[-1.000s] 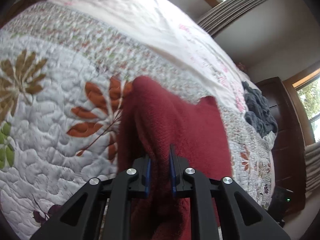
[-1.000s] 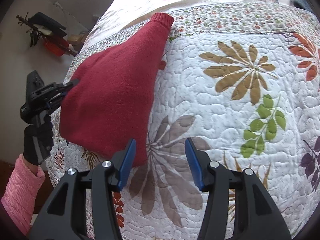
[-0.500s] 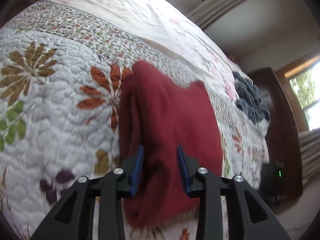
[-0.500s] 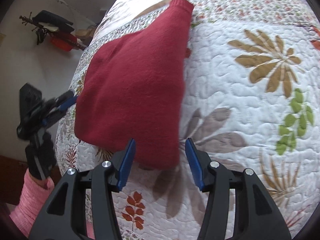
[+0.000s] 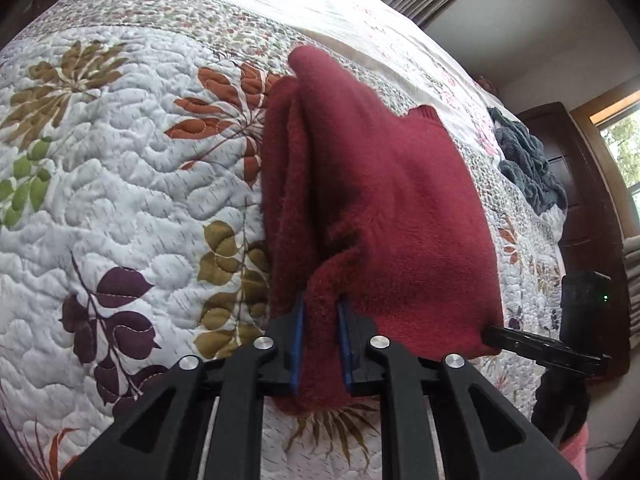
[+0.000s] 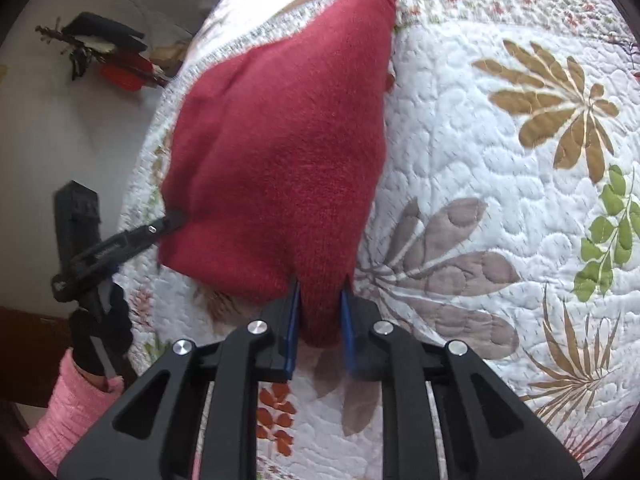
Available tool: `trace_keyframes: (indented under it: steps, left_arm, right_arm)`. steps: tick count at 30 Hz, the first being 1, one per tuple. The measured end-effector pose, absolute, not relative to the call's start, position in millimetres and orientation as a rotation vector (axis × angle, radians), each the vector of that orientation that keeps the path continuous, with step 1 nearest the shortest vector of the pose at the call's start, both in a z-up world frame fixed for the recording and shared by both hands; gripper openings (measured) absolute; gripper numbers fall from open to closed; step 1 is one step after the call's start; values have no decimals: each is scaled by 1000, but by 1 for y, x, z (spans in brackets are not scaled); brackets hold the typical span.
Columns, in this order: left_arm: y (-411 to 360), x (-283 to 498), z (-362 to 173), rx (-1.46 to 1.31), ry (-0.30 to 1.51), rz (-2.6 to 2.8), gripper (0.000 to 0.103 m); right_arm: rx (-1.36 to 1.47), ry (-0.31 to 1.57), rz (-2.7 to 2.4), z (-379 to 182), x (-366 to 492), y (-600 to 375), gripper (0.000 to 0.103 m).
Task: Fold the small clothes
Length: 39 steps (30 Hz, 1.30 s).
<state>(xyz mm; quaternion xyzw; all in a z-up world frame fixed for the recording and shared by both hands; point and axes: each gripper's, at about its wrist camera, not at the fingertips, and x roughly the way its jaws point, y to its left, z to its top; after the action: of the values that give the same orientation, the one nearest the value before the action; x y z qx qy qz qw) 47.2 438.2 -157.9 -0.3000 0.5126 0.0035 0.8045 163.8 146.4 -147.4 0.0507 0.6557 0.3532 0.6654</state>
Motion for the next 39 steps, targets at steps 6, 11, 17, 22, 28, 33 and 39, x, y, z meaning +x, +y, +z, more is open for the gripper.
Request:
trace_keyframes:
  steps: [6,11,17,22,28,33,39]
  left_arm:
    - [441,49,-163,-660,1111,-12,17]
    - [451,49,-129,-616,1069,-24,36]
    - [474,96,-105,-627,987,9,47]
    - [486,152,-126,-675,1020,80,35]
    - [470,166,-102,-573,902,56,9]
    - [481,173,-121,-565,973,119,9]
    - [492,167,-156,-613,1055,118,10]
  right_arm:
    - [96,1503,779,-164,162,150,18]
    - [48,1462,787,-142,168,150,38]
    - [90,1417,776,-134,192,148,47]
    - [84,1430,755,-147,196,155,47]
    - [75,1427,761,-156,191,158,47]
    - [85,1425,760,-158,190,159,47]
    - [84,1437,752,-162,188,162,47]
